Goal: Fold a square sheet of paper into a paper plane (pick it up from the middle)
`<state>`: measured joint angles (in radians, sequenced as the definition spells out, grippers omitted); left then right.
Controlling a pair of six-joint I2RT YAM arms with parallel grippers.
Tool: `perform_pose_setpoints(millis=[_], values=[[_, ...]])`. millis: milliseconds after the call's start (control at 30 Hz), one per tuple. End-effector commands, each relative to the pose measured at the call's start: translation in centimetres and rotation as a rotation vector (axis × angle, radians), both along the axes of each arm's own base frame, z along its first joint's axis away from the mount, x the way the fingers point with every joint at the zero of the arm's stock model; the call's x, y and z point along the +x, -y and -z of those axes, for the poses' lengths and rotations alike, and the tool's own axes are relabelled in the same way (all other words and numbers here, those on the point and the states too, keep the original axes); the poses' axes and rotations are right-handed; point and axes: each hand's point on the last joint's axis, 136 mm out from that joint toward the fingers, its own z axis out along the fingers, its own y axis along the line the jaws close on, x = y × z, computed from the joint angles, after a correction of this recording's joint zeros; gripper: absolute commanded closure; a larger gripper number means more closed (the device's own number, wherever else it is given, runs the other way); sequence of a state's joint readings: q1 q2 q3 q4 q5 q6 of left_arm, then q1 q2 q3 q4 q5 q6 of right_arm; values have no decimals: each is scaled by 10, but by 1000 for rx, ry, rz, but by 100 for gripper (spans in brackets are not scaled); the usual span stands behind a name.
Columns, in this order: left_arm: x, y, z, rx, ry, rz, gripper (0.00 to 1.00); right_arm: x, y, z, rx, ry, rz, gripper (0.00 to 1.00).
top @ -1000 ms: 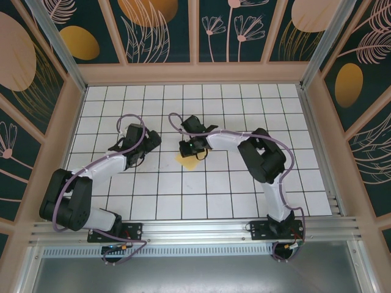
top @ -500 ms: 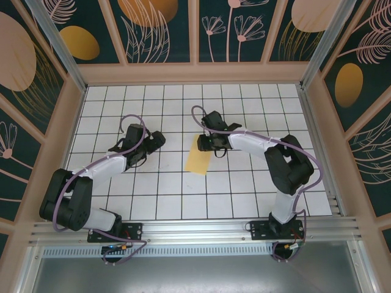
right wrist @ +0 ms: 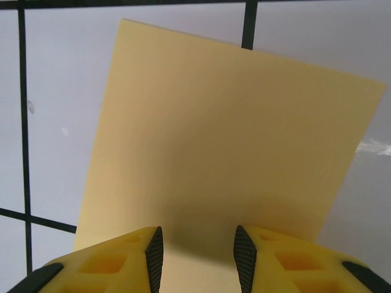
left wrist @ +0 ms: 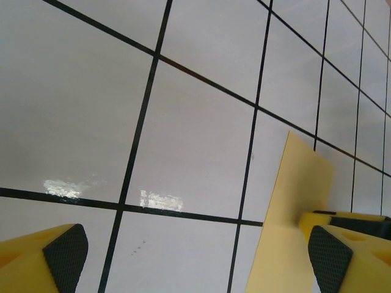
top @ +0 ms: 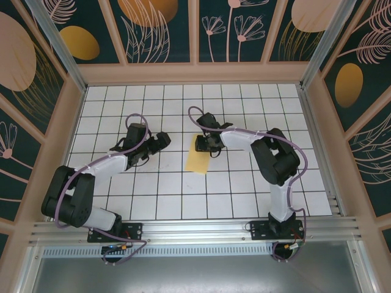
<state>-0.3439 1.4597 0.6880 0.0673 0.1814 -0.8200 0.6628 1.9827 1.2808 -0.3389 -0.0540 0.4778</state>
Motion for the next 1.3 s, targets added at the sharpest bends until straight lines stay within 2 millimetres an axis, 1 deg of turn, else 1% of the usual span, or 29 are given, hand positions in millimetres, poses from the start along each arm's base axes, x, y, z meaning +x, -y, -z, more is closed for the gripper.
perform_pose_setpoints(millis=[0, 67, 167, 267, 367, 467, 600, 633, 667, 900, 1267], values=[[4, 10, -4, -25, 12, 62, 7, 8, 1, 22, 13, -47, 18, 60], [3, 16, -4, -61, 3, 78, 9, 11, 0, 25, 20, -56, 14, 60], [-1, 29, -4, -112, -16, 92, 12, 11, 1, 30, 26, -68, 11, 60], [-9, 45, 1, -142, -51, 99, 15, 6, 12, 37, 19, -92, 36, 62], [-23, 65, 8, -151, -93, 120, 17, 3, 25, 45, 27, -118, 71, 64], [-35, 85, 15, -173, -132, 145, 20, -1, 31, 51, 68, -151, 88, 66], [-43, 100, 22, -182, -168, 165, 24, -8, 27, 52, 105, -174, 69, 66], [-44, 102, 23, -184, -173, 169, 24, -2, 37, 53, 112, -176, 95, 66], [-45, 105, 25, -182, -180, 175, 24, -2, 38, 53, 117, -178, 98, 66], [-50, 119, 25, -193, -196, 217, 28, -3, 42, 56, 128, -193, 105, 67], [-50, 123, 32, -180, -221, 231, 29, -3, 43, 57, 118, -194, 108, 69]])
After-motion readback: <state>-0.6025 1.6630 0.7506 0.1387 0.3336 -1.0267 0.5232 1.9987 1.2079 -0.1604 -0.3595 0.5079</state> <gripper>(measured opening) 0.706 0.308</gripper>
